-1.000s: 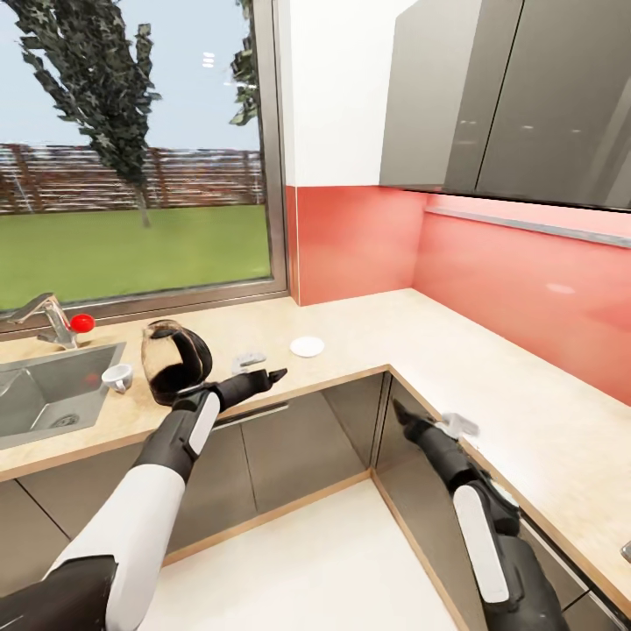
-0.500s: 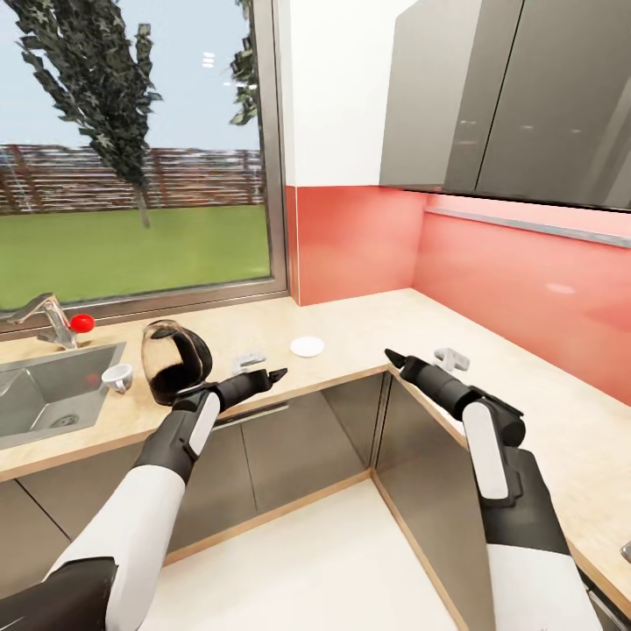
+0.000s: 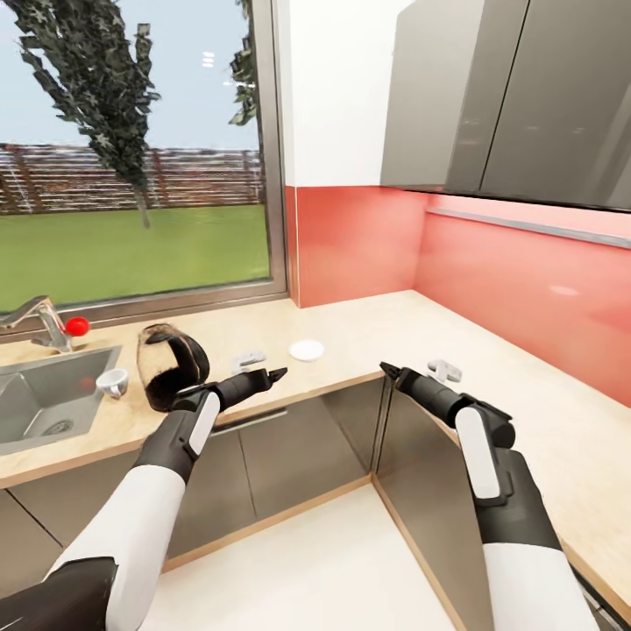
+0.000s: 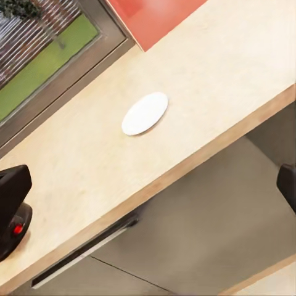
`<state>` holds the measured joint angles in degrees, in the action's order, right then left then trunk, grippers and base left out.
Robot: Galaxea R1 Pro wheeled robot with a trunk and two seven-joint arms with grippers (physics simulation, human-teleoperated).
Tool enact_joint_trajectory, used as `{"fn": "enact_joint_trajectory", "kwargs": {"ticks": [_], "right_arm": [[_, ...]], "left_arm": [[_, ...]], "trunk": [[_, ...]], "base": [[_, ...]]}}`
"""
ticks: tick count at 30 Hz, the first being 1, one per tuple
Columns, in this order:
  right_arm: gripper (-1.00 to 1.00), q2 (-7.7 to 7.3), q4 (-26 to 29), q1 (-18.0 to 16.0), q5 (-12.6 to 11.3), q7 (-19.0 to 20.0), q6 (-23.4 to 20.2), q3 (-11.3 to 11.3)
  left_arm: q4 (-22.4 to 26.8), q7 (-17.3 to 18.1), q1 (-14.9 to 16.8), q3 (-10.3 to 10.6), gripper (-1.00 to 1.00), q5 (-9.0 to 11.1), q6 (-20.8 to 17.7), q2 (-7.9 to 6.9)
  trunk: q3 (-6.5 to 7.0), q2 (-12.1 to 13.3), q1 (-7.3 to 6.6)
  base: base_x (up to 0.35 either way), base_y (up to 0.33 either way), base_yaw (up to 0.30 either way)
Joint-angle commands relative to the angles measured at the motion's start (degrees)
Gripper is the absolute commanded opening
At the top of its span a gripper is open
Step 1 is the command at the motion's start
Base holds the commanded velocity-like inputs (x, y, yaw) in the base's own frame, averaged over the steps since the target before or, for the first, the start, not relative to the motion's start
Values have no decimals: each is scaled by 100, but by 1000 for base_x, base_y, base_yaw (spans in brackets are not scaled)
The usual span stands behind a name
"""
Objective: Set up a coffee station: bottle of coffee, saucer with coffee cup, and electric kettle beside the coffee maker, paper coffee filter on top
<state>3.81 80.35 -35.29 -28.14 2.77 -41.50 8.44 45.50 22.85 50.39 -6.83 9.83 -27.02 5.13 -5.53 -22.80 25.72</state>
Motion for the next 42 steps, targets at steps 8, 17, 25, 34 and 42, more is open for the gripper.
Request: {"fn": "enact_joint_trajectory", "kwargs": {"ticks": [8, 17, 25, 34, 42], "right_arm": [[100, 6, -88, -4, 18, 22, -42, 18], [100, 17, -98, -4, 14, 22, -40, 18], [100, 31, -143, -4, 10, 22, -34, 18], [100, 41, -682, -4, 3, 30, -33, 12], [100, 75, -803, -4, 1, 24, -39, 9]], "left_arm": [[-5, 17, 6, -42, 100, 45, -49, 14], [-36, 17, 6, -47, 100, 44, -41, 15], [-50, 17, 3, -47, 100, 45, -40, 15], [-67, 24, 4, -47, 100, 45, -34, 23], [-68, 14, -2, -47, 100, 39, -23, 16]], "trunk": [[-13, -12, 7], [-13, -12, 7], [-13, -12, 7], [-13, -12, 7], [-13, -12, 7]], "base": [[326, 0, 0], [337, 0, 0], [338, 0, 0], [278, 0, 0], [94, 0, 0]]}}
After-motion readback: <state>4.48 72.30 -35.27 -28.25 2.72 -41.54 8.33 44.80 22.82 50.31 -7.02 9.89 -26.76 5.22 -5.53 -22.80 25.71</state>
